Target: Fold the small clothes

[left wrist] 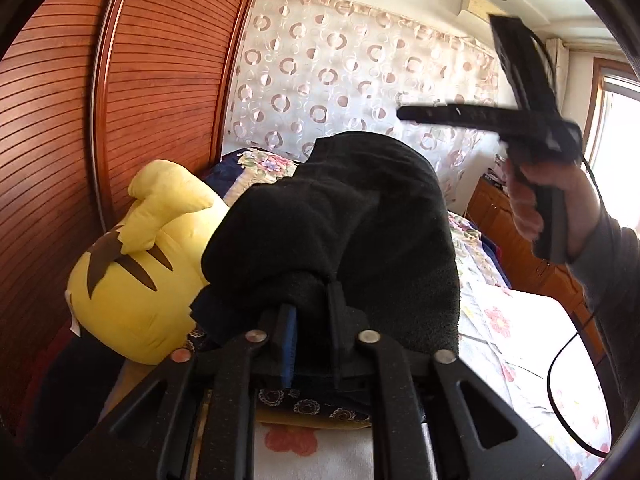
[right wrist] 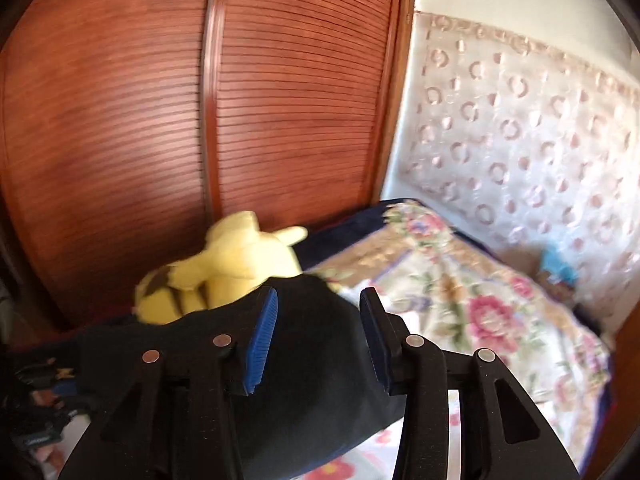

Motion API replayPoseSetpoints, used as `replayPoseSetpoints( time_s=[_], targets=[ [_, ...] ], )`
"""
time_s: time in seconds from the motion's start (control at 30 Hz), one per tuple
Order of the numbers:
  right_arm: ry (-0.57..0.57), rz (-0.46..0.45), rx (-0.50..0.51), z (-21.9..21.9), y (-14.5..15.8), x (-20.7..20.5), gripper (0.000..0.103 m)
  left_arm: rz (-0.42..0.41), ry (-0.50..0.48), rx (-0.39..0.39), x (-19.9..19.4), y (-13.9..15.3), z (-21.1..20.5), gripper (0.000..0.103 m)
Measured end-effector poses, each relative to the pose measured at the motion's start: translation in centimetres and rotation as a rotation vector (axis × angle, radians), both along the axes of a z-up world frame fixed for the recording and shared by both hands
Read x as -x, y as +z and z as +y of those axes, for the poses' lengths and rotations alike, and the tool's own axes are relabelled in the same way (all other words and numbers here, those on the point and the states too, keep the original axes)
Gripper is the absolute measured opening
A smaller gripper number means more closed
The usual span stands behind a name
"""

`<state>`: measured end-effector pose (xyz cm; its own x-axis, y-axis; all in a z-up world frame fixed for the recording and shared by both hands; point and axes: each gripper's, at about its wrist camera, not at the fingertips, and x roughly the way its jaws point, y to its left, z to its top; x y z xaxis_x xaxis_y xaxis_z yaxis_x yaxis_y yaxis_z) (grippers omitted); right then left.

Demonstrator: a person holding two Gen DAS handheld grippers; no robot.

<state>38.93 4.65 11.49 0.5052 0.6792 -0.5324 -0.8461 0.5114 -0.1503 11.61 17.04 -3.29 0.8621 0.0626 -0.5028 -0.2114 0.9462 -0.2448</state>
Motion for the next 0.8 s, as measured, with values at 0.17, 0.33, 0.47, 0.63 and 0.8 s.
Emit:
replayPoseSetpoints(
  time_s=[0.17, 0.33, 0.47, 0.63, 0.8],
  targets=[
    [0.0, 0.1, 0.003, -2.1, -3.5, -1.7, 0.044, -0.015, -0.005, -0.045, 0.8, 1.1, 0.0, 0.042],
    [-0.077, 0.139, 0.028, -1.5, -7.1, -4.2, 0.045, -0.015, -0.001, -0.133, 1.6, 2.4, -0.1, 0.084],
    [-0.109, 0.133, -0.021, -0.6, -6.2, -3.4, 0.046, -0.002, -0.011, -0.154, 2.1, 3.0, -0.4, 0.084],
    [-0.145, 0.095, -0.072, -4.1, -4.8, 2.2, 0.046, -0.004, -0.024, -0.173, 2.7, 3.4, -1.4, 0.084],
    [-0.199, 0.062, -0.118, -8.9, -4.8, 9.4, 0.046, -0.011, -0.06, -0.184, 3.5, 3.7, -3.3, 0.084]
  ],
)
